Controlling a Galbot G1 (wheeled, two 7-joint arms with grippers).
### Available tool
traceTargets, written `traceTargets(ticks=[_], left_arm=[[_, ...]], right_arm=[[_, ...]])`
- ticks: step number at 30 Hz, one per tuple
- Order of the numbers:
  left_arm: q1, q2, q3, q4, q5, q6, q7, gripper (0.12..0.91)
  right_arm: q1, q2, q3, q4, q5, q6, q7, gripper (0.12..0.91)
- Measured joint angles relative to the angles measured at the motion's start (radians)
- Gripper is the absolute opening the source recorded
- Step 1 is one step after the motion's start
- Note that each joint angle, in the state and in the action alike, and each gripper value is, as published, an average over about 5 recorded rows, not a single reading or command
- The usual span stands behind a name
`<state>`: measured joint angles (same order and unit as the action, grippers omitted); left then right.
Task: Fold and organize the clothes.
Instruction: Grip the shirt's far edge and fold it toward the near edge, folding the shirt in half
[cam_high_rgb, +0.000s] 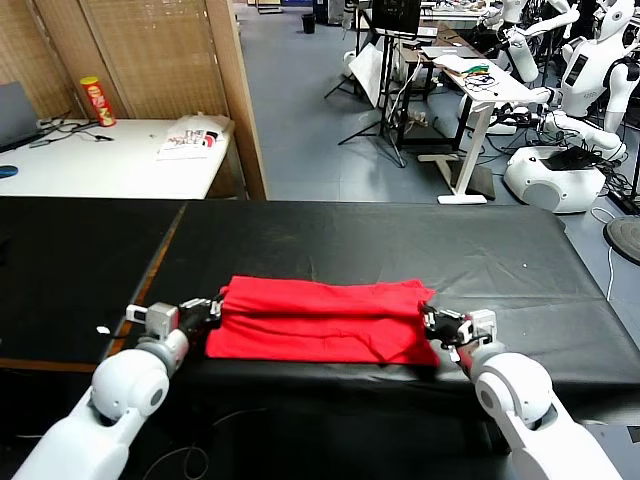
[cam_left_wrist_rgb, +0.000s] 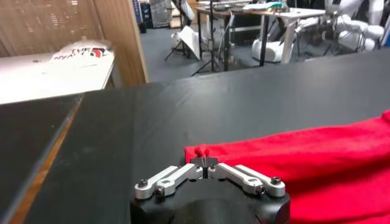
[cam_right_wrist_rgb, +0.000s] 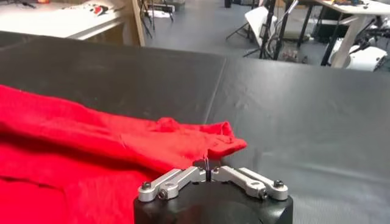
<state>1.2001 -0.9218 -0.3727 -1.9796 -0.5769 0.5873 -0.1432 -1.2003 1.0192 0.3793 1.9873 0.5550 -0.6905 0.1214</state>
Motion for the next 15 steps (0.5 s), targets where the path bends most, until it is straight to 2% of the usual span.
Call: traceTargets(ticks=[5,8,10,12,15], left_arm=[[0.028,-0.002,-0.009,-0.007,0.025,0.006,0.003,0.128],[0.043,-0.003,-0.014,-0.014,0.036,0.022,0.006,0.128],[0.051,-0.005,-0.016,-0.021,0.046,0.032,0.008,0.140],[0.059,-0.007,-0.019,-0.031,0.052,0.040,0.008,0.196],[0.067,-0.005,-0.025,-0.048,0.049,0.062,0.006,0.352]], right_arm=[[-0.011,-0.002,0.003,0.010,0.016,-0.006,-0.004,0.123],[-0.021,-0.007,0.011,0.025,0.035,-0.017,-0.009,0.179],[-0.030,-0.013,0.019,0.038,0.045,-0.023,-0.010,0.278],[-0.043,-0.025,0.031,0.056,0.059,-0.027,-0.010,0.378],[-0.058,-0.046,0.057,0.084,0.088,-0.027,-0.010,0.545]])
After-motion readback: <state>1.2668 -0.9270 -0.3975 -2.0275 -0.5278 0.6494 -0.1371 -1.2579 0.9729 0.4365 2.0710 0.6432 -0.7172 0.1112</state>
